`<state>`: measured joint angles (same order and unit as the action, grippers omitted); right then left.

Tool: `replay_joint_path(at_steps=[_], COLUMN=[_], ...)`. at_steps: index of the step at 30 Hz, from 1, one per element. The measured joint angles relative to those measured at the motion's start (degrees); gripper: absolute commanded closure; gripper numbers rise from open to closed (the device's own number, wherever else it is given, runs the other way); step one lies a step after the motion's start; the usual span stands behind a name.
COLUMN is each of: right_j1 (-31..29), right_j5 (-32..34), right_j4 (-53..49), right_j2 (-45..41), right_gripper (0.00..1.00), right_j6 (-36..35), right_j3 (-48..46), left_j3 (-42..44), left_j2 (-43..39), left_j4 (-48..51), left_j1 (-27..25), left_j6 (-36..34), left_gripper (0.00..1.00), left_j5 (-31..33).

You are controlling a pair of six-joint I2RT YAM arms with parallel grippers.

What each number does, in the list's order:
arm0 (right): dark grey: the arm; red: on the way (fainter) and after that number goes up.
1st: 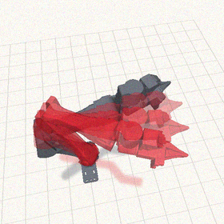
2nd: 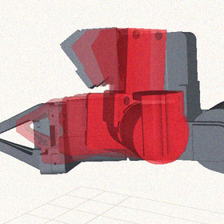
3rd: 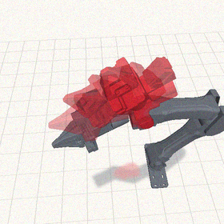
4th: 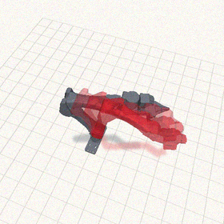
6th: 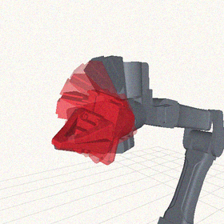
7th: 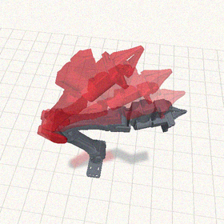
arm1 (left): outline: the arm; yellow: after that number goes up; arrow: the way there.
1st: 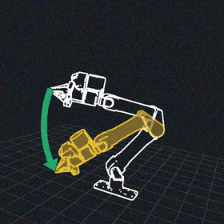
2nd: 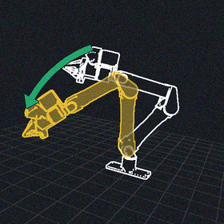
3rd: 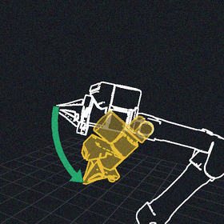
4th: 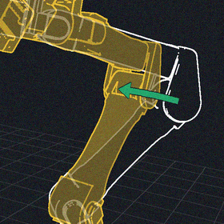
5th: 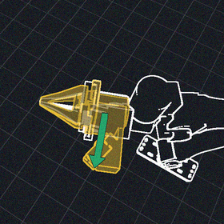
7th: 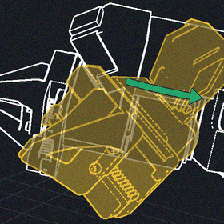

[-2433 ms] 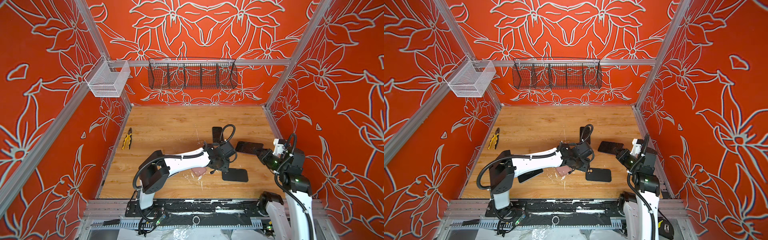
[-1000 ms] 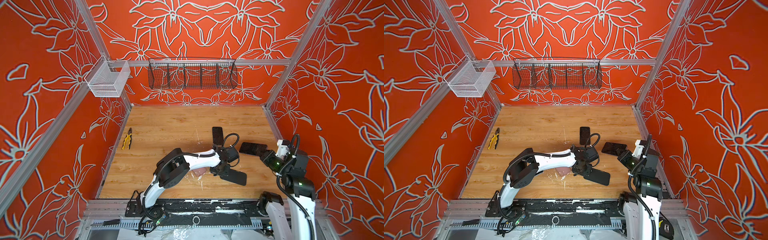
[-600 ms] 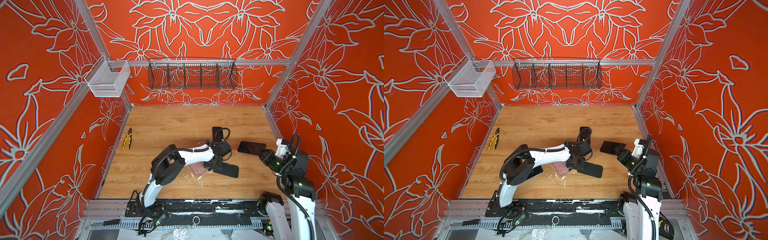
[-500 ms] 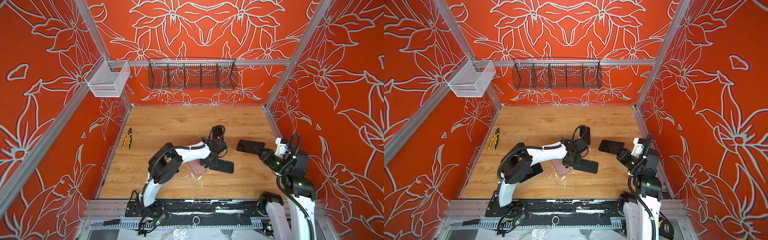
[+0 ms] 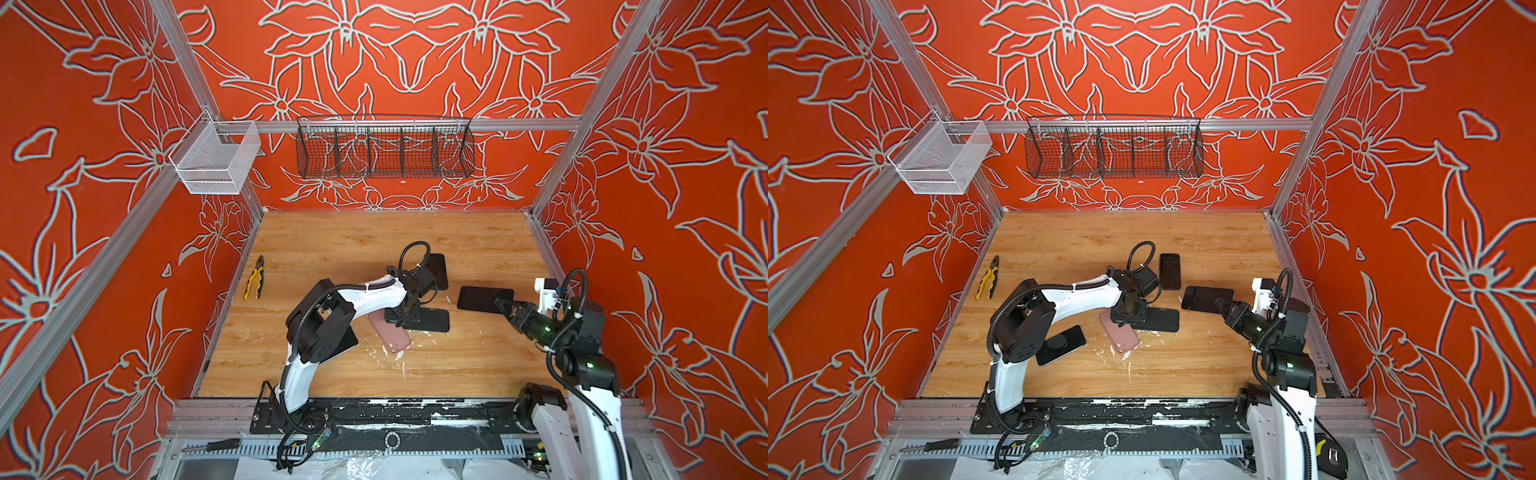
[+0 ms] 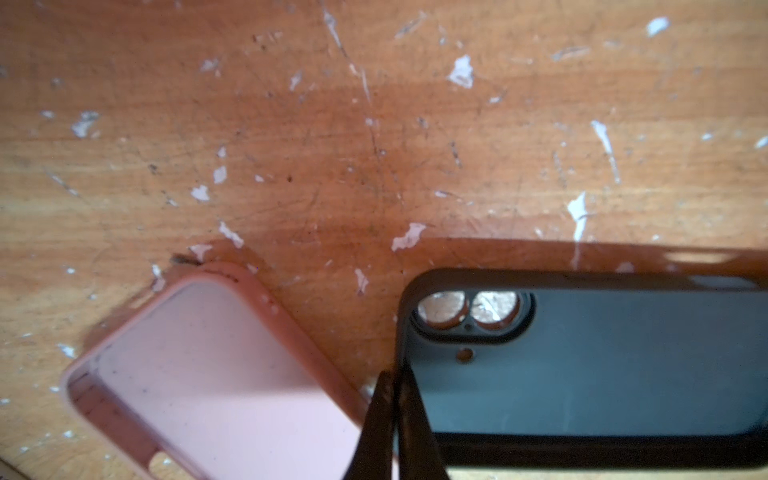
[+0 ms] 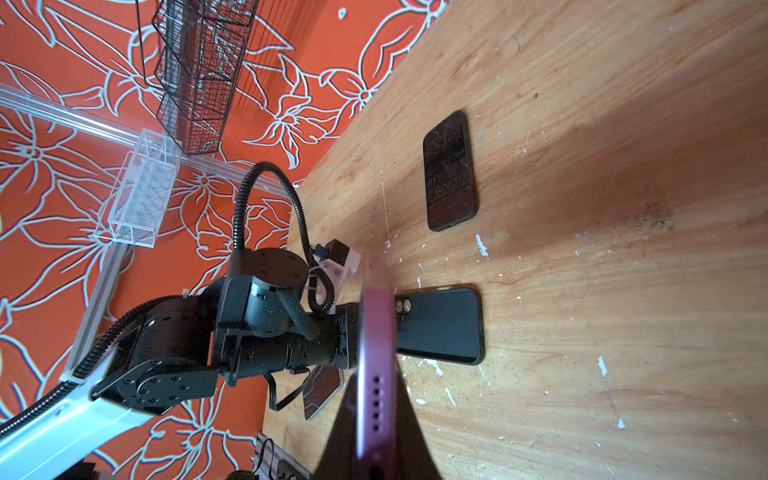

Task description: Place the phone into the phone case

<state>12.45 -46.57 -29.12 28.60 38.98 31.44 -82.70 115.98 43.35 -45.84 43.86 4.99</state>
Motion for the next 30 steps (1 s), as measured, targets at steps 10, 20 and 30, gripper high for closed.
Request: replay_joint_path(at_steps=[10,20,30], right_j1=[-14.16,-25.09,-34.8], right_j5=[5.97,14.62,21.75], right_j4=[3.23,11.3,25.11], right_j2=[2.14,10.45,21.53], right_gripper=[1.0,1.0,1.0], right_j6=[2.19,4.9,9.33], right_j3=[-2.49,-4.11,-8.22], left_j3=[3.61,9.44,13.84], left_j2=[-4.83,-15.89,-14.64], left_j4=[-2.54,-10.58,-21.35], left_j1=[4.35,11.98,12.11], left_j6=[-0.7,-3.91,-3.02], left_gripper=[0.65,0.39,0.33], left_j5=[-1.92,-11.21,-24.04])
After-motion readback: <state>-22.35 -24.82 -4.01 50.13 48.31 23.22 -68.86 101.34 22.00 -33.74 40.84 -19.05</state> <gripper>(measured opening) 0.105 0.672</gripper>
